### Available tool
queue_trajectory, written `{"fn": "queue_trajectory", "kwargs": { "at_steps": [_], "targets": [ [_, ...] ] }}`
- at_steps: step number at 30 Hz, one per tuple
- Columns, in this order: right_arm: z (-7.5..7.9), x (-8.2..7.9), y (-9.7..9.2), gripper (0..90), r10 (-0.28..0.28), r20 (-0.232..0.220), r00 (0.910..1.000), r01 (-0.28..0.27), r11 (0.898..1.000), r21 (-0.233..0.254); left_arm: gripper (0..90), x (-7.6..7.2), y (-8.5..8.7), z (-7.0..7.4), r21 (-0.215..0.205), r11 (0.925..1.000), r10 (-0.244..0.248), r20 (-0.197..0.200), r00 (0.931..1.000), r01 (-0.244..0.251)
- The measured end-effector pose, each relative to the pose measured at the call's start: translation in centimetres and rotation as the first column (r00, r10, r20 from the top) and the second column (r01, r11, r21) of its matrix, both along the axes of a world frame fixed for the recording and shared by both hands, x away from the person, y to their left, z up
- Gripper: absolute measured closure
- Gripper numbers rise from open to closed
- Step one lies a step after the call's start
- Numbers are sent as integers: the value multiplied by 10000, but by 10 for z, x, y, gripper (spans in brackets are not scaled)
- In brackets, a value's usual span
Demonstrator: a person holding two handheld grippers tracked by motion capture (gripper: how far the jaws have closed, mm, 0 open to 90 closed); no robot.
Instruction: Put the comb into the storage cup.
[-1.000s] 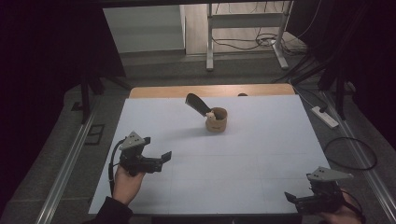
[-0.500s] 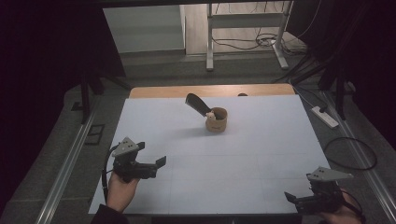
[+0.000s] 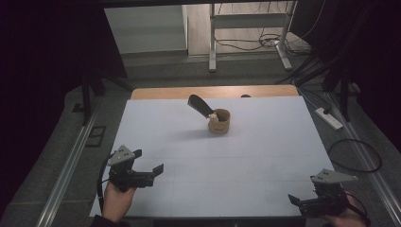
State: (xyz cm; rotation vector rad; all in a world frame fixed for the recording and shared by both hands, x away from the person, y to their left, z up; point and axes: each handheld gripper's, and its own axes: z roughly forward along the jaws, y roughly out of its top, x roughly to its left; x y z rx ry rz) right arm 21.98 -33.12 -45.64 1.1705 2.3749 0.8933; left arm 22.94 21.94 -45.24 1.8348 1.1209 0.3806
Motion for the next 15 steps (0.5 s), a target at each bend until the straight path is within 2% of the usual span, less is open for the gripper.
{"fn": "queue_trajectory", "kwargs": {
  "at_steps": [15],
  "targets": [
    [0, 0, 0, 0, -29, 24, 10000, 29, 10000, -23, 0, -21, 15, -7, 241, 9992, 323, -271, 9991, -316]
  ]
}}
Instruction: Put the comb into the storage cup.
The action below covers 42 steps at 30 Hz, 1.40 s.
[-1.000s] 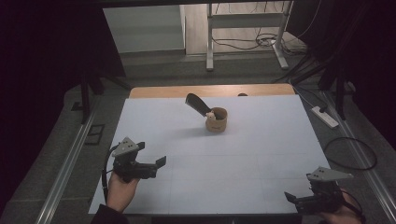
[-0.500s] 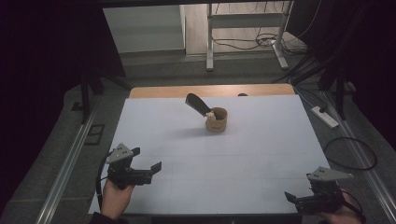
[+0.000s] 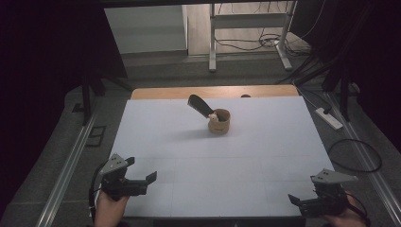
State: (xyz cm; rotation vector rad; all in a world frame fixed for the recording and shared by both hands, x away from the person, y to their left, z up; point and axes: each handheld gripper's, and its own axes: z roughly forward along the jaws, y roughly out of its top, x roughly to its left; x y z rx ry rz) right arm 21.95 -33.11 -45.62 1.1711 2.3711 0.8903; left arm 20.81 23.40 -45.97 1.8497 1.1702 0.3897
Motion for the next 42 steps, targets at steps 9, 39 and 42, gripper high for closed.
{"fn": "queue_trajectory", "kwargs": {
  "at_steps": [9, 39, 42],
  "targets": [
    [0, 0, 0, 0, -19, 9, 10000, 19, 10000, -2, 0, -10, 2, -3, 292, 9996, 46, -199, 9998, -40],
    [0, 0, 1, 0, 6, 24, 10000, -5, 10000, -67, 0, -34, 3, -13, 910, 9955, 337, -862, 9957, -258],
    [0, 0, 1, 0, 3, 13, 10000, -3, 10000, -68, 1, -32, 1, -14, 1088, 9937, 386, -991, 9943, -277]
  ]
}}
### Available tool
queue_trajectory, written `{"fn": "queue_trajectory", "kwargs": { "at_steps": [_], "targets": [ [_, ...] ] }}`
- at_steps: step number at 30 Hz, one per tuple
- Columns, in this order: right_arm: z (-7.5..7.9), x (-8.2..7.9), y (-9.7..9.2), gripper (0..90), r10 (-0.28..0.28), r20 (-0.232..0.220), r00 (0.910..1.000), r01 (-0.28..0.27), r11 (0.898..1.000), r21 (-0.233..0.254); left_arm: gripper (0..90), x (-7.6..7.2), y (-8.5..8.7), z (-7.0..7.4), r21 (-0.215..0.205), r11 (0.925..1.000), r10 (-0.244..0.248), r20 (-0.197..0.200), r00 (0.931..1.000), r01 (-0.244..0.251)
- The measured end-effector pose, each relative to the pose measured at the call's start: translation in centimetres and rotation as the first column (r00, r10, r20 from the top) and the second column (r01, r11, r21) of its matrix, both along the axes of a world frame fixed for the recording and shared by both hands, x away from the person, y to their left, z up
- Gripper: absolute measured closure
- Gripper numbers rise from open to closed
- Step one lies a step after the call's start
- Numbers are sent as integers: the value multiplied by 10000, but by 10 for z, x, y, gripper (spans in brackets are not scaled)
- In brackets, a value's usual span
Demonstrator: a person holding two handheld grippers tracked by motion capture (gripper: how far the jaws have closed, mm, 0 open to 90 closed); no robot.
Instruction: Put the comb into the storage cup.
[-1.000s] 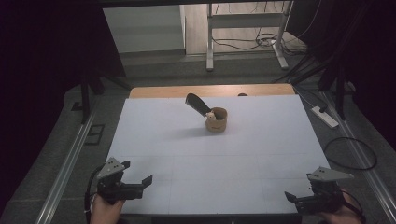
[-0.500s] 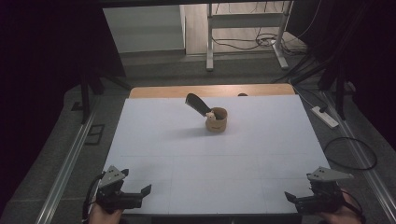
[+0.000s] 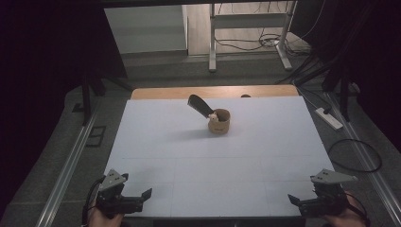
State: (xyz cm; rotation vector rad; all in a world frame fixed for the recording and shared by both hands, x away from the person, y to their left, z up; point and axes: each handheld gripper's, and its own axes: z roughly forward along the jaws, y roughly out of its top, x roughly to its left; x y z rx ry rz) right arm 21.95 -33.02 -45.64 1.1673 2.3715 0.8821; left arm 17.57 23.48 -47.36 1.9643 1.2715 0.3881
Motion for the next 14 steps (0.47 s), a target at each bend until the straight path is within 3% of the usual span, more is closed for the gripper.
{"fn": "queue_trajectory", "kwargs": {
  "at_steps": [8, 14],
  "targets": [
    [0, 0, 1, 0, 20, -41, 10000, -21, 10000, -31, 8, 4, -9, -2, 855, 9963, 23, -437, 9990, 15],
    [-1, 0, 1, 0, 46, -61, 10000, -46, 9999, -97, 10, 6, -10, -2, 880, 9961, 51, -566, 9984, -1]
  ]
}}
